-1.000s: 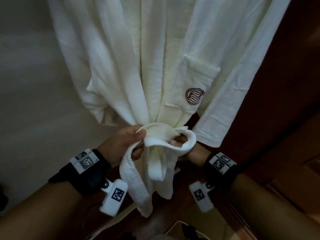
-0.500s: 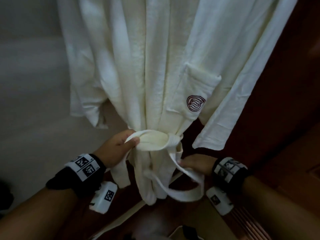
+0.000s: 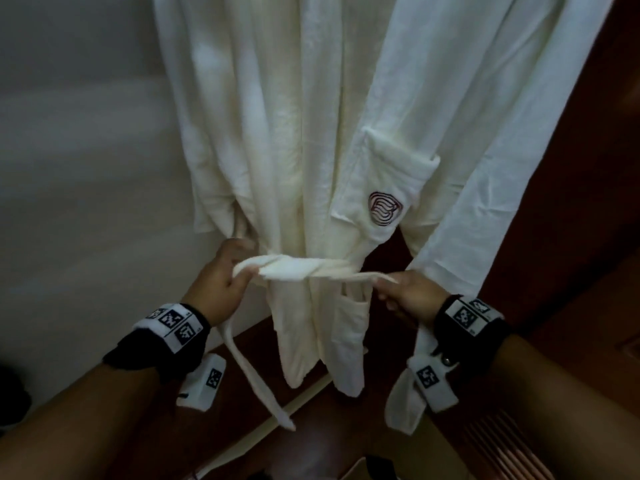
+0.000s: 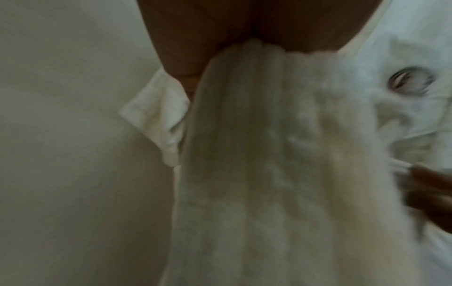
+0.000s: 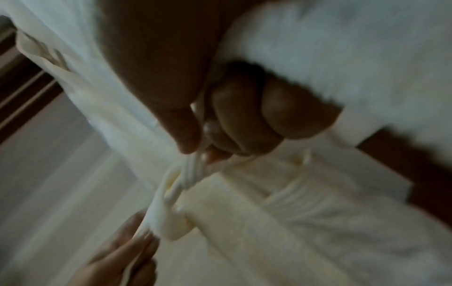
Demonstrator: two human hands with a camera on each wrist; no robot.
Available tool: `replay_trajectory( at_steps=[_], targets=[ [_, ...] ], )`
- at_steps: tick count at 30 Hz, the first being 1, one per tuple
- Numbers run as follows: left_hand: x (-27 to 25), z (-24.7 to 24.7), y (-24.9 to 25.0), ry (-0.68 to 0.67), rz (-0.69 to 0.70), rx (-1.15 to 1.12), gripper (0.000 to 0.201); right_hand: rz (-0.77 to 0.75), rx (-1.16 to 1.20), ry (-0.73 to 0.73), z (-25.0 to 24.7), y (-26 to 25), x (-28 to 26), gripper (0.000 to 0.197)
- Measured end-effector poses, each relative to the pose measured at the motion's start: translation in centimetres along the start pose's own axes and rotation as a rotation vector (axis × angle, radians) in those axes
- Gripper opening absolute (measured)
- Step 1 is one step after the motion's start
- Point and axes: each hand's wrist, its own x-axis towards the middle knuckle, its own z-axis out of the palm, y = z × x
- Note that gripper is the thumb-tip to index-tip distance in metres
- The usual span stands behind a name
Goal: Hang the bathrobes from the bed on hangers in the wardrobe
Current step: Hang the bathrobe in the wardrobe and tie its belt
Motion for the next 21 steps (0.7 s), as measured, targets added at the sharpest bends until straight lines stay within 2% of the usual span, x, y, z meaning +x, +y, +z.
replay_trajectory(
  at_steps=[2,4,6,8,10,11,12,13,16,18,19,21],
  targets=[
    [0.9,-0.8,-2.8,0.022,-0.212,0.173,0.019,0.071,-0.195,0.287,-2.8,1.7,1.3,0.039],
    [1.2,-1.1,-4.7,0.008,-0.406,0.297,0.015,0.122,-0.237,0.460,-4.3,3.3,2.2,0.044],
    [1.4,-0.3,-5.6,0.013,-0.443,0.311,0.013,0.094,-0.283,0.488,-4.0,4.1,2.7,0.044],
    [1.4,0.8,-5.7,-0.037,-0.405,0.330,0.009,0.066,-0.426,0.400,-2.9,3.9,2.4,0.039],
    [1.4,1.0,-5.1,-0.167,-0.293,0.335,0.027,-0.012,-0.587,0.260,-2.2,2.3,1.2,0.040],
    [1.7,0.4,-4.1,-0.196,-0.227,0.348,0.039,-0.094,-0.645,0.241,-2.2,0.9,0.4,0.047],
    [2.3,-0.6,-2.9,-0.177,-0.161,0.351,0.045,-0.179,-0.669,0.259,-2.5,-0.9,-0.5,0.054],
    [3.2,-1.8,-1.3,-0.136,-0.078,0.326,0.042,-0.262,-0.657,0.299,-3.0,-3.2,-1.6,0.052],
    [7.0,-6.7,5.6,0.045,0.257,0.257,0.025,-0.634,-0.607,0.520,-5.3,-12.1,-5.9,0.031],
    [10.1,-10.6,10.9,0.199,0.468,0.287,0.029,-0.938,-0.636,0.761,-7.5,-18.3,-8.4,0.029],
    [11.5,-12.7,13.8,0.277,0.542,0.315,0.035,-1.037,-0.683,0.874,-8.6,-21.3,-9.3,0.031],
    [13.8,-16.4,19.5,0.424,0.643,0.371,0.042,-1.070,-0.808,1.068,-10.3,-26.5,-10.0,0.046]
  ],
)
